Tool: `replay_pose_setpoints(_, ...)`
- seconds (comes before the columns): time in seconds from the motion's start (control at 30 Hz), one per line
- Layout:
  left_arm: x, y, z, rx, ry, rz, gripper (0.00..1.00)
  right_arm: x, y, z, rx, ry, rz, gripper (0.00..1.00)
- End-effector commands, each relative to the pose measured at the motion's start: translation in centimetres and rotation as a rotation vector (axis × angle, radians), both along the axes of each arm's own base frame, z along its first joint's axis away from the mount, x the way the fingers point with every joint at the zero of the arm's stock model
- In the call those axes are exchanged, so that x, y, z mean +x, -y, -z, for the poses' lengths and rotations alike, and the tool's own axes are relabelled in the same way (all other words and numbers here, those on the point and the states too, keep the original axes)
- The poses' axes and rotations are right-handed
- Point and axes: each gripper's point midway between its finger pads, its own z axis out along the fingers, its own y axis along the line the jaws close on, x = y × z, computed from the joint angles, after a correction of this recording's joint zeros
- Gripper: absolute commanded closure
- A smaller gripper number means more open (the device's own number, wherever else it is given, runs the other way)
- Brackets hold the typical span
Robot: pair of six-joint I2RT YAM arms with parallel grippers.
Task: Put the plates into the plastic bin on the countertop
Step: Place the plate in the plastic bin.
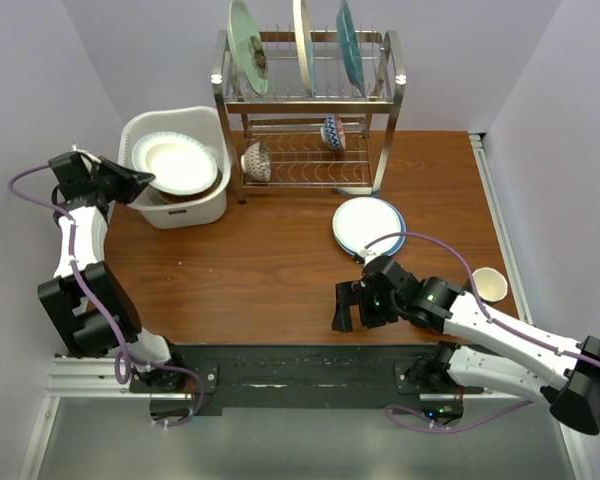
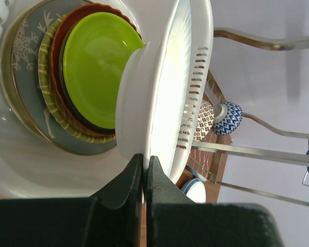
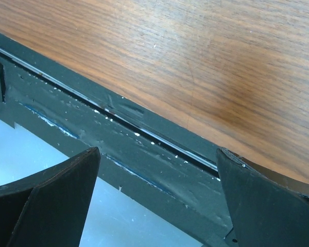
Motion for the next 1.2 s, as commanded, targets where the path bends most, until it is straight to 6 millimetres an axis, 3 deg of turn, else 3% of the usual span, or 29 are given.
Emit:
replay_pose_setpoints(0.0,2.5,-1.1,-5.3,0.041,0.209,0.003,1.00,0.2,-0.5,-0.1,0.019,0.006,-0.004,0.01)
replay_pose_setpoints(0.4,5.6,-2.3,-2.8,-0.006,0.170,0.005,1.00,0.2,-0.8,0.3,0.021,-0.005,-0.005,0.01)
replay_pose_setpoints(0.73,6.1,-1.4,1.9,-0.028,0.084,0.057,1.00,0.3,-1.0,0.3,0.024,-0.006,-0.007,0.01)
replay_pose_setpoints(0.9,5.8,-0.4,4.3,-0.031,0.018,0.110,0.79,0.2,-1.0,0.4,0.029,-0.011,-0.007,0.01)
replay_pose_setpoints(1.17,4.0,0.1,7.2,0.019,-0.070,0.126,0.61,0.1,-1.0,0.3,0.036,-0.010,-0.006,0.01)
